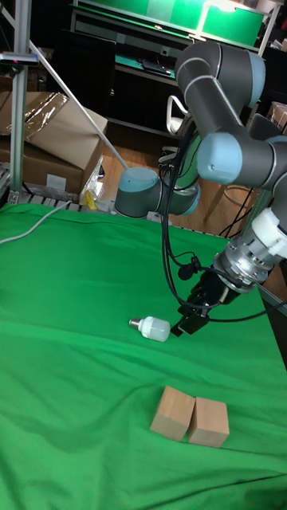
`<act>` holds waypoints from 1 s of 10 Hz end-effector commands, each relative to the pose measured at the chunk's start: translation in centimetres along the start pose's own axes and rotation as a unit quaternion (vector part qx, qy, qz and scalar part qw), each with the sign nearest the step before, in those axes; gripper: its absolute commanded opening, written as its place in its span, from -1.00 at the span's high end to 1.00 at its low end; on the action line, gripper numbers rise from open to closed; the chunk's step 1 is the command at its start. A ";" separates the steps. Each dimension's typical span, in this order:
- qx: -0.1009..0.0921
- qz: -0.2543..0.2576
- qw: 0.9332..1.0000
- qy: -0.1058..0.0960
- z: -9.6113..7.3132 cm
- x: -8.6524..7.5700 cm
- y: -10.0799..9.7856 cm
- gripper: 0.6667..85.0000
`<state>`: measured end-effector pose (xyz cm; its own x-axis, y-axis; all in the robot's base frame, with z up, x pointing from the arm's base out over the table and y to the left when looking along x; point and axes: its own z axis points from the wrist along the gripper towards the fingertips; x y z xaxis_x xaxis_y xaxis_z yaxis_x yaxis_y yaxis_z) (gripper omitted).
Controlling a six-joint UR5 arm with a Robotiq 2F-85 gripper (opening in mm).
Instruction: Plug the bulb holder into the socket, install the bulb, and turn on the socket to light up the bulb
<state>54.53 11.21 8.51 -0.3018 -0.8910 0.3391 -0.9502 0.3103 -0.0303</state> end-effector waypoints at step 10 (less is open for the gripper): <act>-0.036 -0.066 0.994 0.078 2.0 1.6 3.0 -0.43</act>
<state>52.11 10.44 6.53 -0.2393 -0.8566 0.4570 -0.9606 0.2776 0.0173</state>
